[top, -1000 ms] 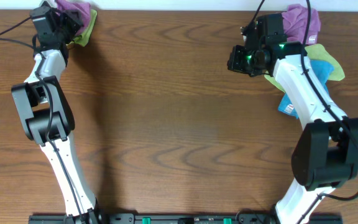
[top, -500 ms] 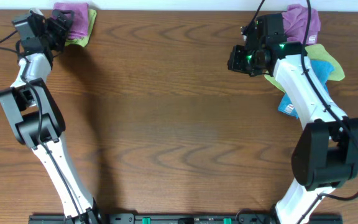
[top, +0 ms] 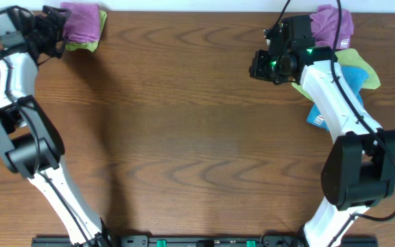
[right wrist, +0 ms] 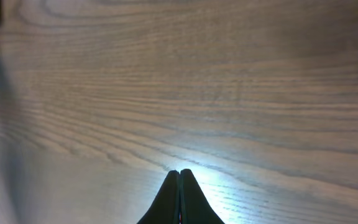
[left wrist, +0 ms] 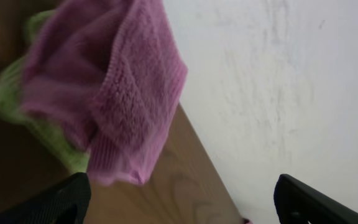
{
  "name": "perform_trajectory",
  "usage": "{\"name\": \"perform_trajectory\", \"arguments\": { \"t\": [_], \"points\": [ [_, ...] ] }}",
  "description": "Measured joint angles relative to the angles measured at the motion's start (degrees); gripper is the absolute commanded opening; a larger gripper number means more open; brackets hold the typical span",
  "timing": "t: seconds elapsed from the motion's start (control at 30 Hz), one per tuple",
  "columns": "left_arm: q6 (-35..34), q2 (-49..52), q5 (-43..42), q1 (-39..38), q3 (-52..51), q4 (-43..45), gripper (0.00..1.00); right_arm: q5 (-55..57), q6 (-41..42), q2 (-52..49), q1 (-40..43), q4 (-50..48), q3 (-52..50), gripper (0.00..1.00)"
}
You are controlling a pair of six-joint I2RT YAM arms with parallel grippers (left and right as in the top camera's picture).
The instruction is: Fold the cloth
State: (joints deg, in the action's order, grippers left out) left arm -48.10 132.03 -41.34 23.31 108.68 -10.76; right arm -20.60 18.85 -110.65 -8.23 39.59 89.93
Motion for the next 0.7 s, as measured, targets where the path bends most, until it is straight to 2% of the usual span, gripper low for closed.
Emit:
{"name": "perform_trajectory", "arguments": {
  "t": [0.27,0.4,0.43,0.47,0.5,0.57,0.7],
  "points": [
    [9.1,-5.4,4.4,3.4,0.2,-23.2,0.95,-3.3,0.0,0.1,-0.4,0.3,0.0,0.03],
    [18.7,-10.2,6.8,3.5,0.1,-34.2,0.95,-4.0,-1.4,2.9,-0.4,6.3,0.4,0.62],
    [22.3,-13.0,7.8,3.2,0.1,-37.6,0.95,-3.7,-2.9,5.1,-0.4,9.8,1.3,0.82],
    [24.9,-15.4,8.2,3.0,0.1,-39.5,0.95,-2.6,-3.7,7.2,-0.4,13.0,2.4,0.96],
    [28.2,-19.0,9.0,2.5,0.1,-43.1,0.95,-0.9,-5.5,10.4,-0.4,17.3,4.0,0.99],
    [33.3,-26.7,11.8,1.5,0.1,-50.9,0.95,3.6,-8.5,17.0,-0.4,25.1,5.9,0.99],
    [39.0,-42.1,17.6,-1.2,0.1,-61.8,0.95,11.7,-13.4,29.8,-0.4,36.2,6.1,0.99]
  ]
}}
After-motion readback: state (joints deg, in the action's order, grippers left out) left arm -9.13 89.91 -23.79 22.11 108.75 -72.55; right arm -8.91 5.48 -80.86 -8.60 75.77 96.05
